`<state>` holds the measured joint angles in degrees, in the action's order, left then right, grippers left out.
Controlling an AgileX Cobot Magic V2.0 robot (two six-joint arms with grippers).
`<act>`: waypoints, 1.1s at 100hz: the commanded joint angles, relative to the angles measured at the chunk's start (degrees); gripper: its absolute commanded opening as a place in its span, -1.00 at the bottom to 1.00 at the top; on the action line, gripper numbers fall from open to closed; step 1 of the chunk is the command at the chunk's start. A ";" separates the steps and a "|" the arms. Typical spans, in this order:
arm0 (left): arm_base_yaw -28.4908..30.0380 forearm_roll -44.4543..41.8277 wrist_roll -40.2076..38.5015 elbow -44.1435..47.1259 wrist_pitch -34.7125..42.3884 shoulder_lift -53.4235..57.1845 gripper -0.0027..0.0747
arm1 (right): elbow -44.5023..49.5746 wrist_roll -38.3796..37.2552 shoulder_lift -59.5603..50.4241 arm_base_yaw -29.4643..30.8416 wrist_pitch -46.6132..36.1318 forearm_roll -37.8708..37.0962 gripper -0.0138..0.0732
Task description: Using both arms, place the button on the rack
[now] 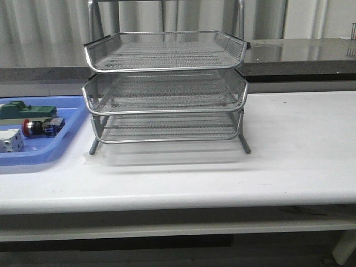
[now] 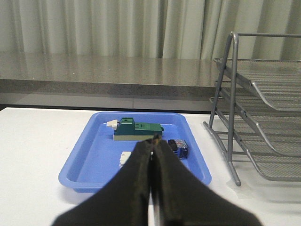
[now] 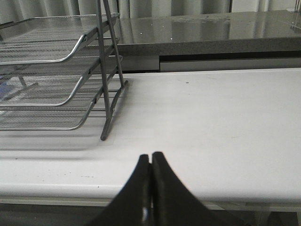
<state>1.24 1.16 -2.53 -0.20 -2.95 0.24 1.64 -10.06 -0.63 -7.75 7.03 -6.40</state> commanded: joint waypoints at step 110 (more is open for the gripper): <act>0.04 -0.02 -0.48 3.15 4.69 1.88 -0.99 | -1.58 -0.06 -0.97 0.39 -8.07 1.33 -0.84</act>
<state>1.24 1.16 -2.53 -0.20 -2.95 0.24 1.64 -10.06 -0.63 -7.75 4.97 -6.16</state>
